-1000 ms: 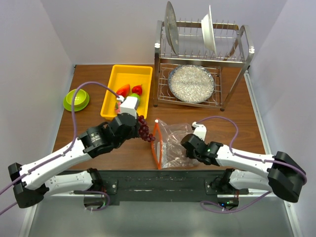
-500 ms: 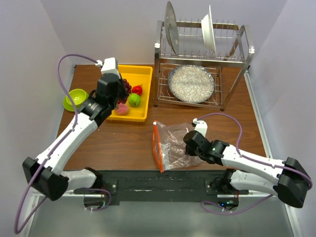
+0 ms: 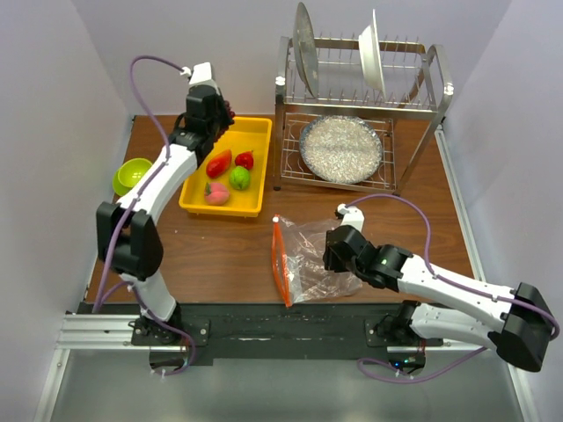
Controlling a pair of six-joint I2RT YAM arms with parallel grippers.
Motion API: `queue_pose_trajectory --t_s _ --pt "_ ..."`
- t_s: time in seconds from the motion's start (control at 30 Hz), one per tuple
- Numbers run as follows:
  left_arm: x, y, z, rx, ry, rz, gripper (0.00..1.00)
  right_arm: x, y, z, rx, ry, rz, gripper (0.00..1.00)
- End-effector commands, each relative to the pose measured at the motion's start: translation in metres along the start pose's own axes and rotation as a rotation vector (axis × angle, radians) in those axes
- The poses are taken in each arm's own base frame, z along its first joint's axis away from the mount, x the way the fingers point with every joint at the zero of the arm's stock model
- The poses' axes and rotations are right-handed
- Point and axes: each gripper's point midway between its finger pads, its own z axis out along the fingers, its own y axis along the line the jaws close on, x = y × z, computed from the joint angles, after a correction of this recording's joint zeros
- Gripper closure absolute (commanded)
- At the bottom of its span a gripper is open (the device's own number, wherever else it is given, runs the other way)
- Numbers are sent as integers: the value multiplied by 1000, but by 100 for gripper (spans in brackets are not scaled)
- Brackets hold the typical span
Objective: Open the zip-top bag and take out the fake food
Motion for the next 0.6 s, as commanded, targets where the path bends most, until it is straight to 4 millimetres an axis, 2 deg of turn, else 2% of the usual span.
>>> queue_pose_trajectory --t_s 0.0,0.03,0.1,0.13,0.2,0.3,0.37,0.4,0.43,0.47,0.57 --pt "-58 -37 18 141 -168 -21 100 -25 17 -10 -65 -61 1 61" --pt "-45 -39 32 142 -144 -15 100 -27 19 -10 -68 -67 1 61" --pt "-46 -42 43 142 -143 -16 100 -28 19 -10 -67 -69 -5 61" --pt "-33 -41 55 136 -121 -12 100 -29 19 -11 -70 -72 -6 61" --pt "-25 -37 65 118 -116 -9 100 -29 19 -10 -67 -71 -9 61" --pt "0 -20 86 88 -64 -19 100 -28 18 -8 -60 -70 -15 61" --pt "19 0 101 61 -21 -35 99 -26 18 -6 -56 -66 -18 60" --pt "25 6 104 64 -3 -42 94 -26 18 -6 -57 -65 -18 61" --pt "34 22 112 43 20 -51 81 -27 19 -5 -60 -66 -17 60" --pt "39 27 114 41 36 -59 73 -25 21 -5 -67 -60 -14 60" --pt "45 45 117 28 57 -70 57 -26 24 -4 -79 -61 -11 59"
